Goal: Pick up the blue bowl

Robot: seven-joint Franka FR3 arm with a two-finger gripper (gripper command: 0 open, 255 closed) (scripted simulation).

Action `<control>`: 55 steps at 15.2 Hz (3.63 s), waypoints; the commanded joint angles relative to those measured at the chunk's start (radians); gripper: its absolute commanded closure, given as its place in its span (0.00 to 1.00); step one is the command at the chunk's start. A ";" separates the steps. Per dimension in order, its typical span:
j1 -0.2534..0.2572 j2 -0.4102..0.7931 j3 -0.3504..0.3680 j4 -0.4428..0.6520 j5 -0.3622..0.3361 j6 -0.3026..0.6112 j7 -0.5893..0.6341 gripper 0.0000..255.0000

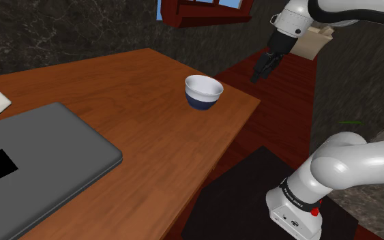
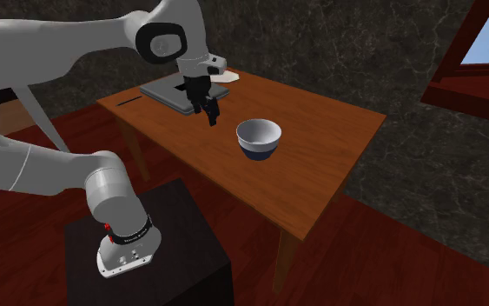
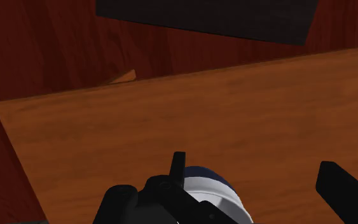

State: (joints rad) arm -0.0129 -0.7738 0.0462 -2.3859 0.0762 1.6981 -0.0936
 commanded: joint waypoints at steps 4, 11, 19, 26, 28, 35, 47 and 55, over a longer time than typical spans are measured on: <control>-0.007 0.105 -0.032 0.023 0.005 0.076 -0.034 0.00; -0.013 0.369 -0.101 0.127 0.043 0.218 -0.122 0.00; -0.015 0.688 -0.163 0.328 0.136 0.303 -0.235 0.00; -0.027 0.856 -0.177 0.428 0.199 0.347 -0.298 0.00; -0.027 0.864 -0.176 0.412 0.204 0.371 -0.305 0.00; -0.027 0.875 -0.176 0.390 0.211 0.402 -0.315 1.00; -0.027 0.854 -0.177 0.432 0.198 0.342 -0.296 1.00; -0.029 0.827 -0.180 0.506 0.183 0.243 -0.269 1.00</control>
State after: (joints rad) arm -0.0414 0.0575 -0.1332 -1.8908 0.2610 1.9558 -0.3666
